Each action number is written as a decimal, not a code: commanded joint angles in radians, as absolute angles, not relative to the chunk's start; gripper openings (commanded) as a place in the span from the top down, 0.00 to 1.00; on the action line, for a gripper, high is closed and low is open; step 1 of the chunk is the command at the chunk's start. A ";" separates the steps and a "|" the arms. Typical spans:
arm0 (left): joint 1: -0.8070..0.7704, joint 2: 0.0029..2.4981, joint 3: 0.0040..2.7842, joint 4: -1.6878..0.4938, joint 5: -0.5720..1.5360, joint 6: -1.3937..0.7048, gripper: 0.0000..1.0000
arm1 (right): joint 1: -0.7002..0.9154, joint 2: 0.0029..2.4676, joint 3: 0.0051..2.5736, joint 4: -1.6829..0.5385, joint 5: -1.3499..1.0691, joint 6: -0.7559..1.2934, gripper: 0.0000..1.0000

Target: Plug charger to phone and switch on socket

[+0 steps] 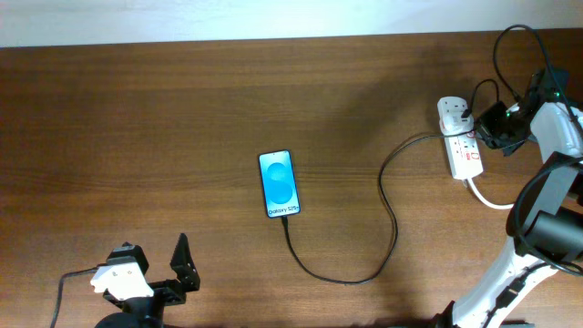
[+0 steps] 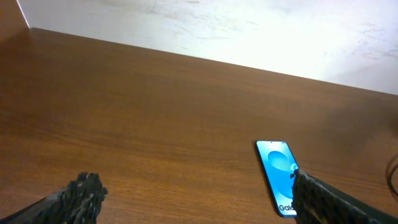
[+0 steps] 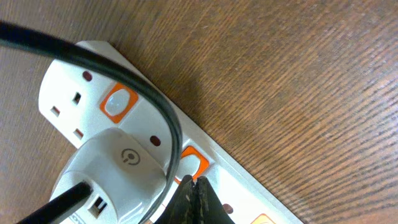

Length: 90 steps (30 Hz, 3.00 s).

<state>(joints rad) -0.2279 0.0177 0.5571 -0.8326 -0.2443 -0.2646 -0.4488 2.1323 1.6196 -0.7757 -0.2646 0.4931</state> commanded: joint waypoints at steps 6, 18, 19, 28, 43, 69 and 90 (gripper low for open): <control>-0.226 0.015 0.554 -0.832 -0.255 -0.260 0.01 | -0.397 2.115 1.614 -0.729 -0.278 0.461 0.96; -0.226 0.015 0.554 -0.831 -0.255 -0.260 0.01 | -0.358 2.135 1.557 -0.706 -0.250 0.460 0.96; -0.226 0.015 0.554 -0.832 -0.255 -0.260 0.01 | -0.358 2.135 1.557 -0.699 -0.250 0.460 0.96; -0.226 0.015 0.554 -0.831 -0.255 -0.260 0.00 | -0.381 2.112 1.599 -0.691 -0.198 0.422 0.96; -0.226 0.015 0.554 -0.832 -0.255 -0.260 0.01 | -0.333 2.148 1.607 -0.672 -0.186 0.396 0.96; -0.226 0.015 0.554 -0.832 -0.255 -0.260 0.01 | -0.228 2.111 1.531 -0.871 -0.035 0.426 0.96; -0.226 0.015 0.554 -0.831 -0.255 -0.260 0.01 | -0.267 0.508 1.531 -1.649 -0.074 0.217 0.02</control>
<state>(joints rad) -0.2279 0.0177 0.5568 -0.8326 -0.2447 -0.2646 -0.2714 0.5781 1.5345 -1.5909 -0.0719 0.2245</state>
